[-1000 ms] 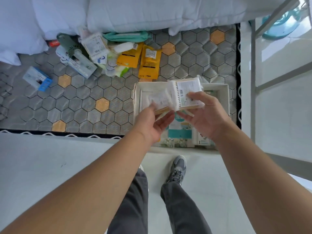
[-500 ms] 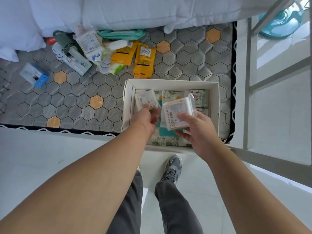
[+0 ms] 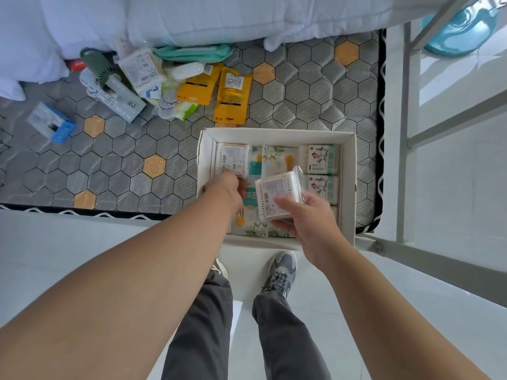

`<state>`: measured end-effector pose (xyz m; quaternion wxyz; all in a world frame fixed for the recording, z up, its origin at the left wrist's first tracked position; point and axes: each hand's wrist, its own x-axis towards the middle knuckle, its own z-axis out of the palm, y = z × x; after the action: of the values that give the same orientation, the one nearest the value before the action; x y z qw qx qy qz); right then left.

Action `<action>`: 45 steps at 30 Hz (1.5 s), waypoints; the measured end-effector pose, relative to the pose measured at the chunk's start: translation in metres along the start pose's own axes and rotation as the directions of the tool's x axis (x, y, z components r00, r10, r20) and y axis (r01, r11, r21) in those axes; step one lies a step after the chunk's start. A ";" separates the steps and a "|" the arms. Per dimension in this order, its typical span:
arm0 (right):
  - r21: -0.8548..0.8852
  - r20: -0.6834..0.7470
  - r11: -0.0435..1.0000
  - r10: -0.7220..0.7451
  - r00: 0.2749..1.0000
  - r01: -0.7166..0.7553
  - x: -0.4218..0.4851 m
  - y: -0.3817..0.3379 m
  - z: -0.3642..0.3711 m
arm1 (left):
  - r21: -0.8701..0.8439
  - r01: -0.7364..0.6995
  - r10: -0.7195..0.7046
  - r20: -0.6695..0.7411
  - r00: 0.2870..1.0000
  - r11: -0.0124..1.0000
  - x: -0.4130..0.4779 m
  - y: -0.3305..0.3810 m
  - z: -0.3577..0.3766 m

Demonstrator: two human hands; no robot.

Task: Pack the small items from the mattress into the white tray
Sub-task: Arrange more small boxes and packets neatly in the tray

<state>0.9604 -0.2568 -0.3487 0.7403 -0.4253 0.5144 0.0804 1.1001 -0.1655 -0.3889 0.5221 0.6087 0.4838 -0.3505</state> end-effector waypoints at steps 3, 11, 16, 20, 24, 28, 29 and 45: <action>-0.074 -0.035 0.996 0.042 0.999 -0.044 0.007 0.005 0.009 | 0.219 -0.069 0.045 0.113 0.993 0.973 -0.020 0.008 -0.013; -0.345 -0.078 0.924 0.145 0.986 -0.164 0.039 0.008 0.066 | 0.788 -0.587 0.319 0.516 0.795 0.186 -0.066 0.027 -0.070; -0.631 -0.161 0.767 0.016 0.987 -0.115 0.052 0.017 0.086 | 0.697 -0.451 0.170 0.627 0.760 -0.558 -0.056 0.008 -0.071; -0.801 -0.148 0.598 -0.140 0.979 -0.036 0.048 0.021 0.088 | 0.677 -0.475 0.154 0.650 0.744 -0.562 -0.048 -0.002 -0.067; -0.823 -0.121 0.568 -0.171 0.978 -0.003 0.052 0.026 0.087 | 0.688 -0.470 0.119 0.623 0.773 -0.553 -0.042 -0.004 -0.068; -0.847 -0.072 0.524 -0.276 0.958 0.087 0.049 0.027 0.083 | 0.679 -0.483 0.102 0.631 0.769 -0.553 -0.039 -0.006 -0.068; -0.857 -0.057 0.503 -0.310 0.949 0.112 0.049 0.028 0.082 | 0.680 -0.483 0.109 0.632 0.767 -0.552 -0.040 -0.006 -0.068; -0.831 0.037 0.492 -0.419 0.907 0.261 0.066 0.004 0.073 | 0.634 -0.590 0.288 0.764 0.577 -0.501 -0.033 0.030 -0.047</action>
<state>1.0387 -0.2236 -0.3982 0.4111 -0.8173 0.3839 0.1248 1.1154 -0.1265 -0.3392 0.0107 0.8659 -0.3492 -0.3579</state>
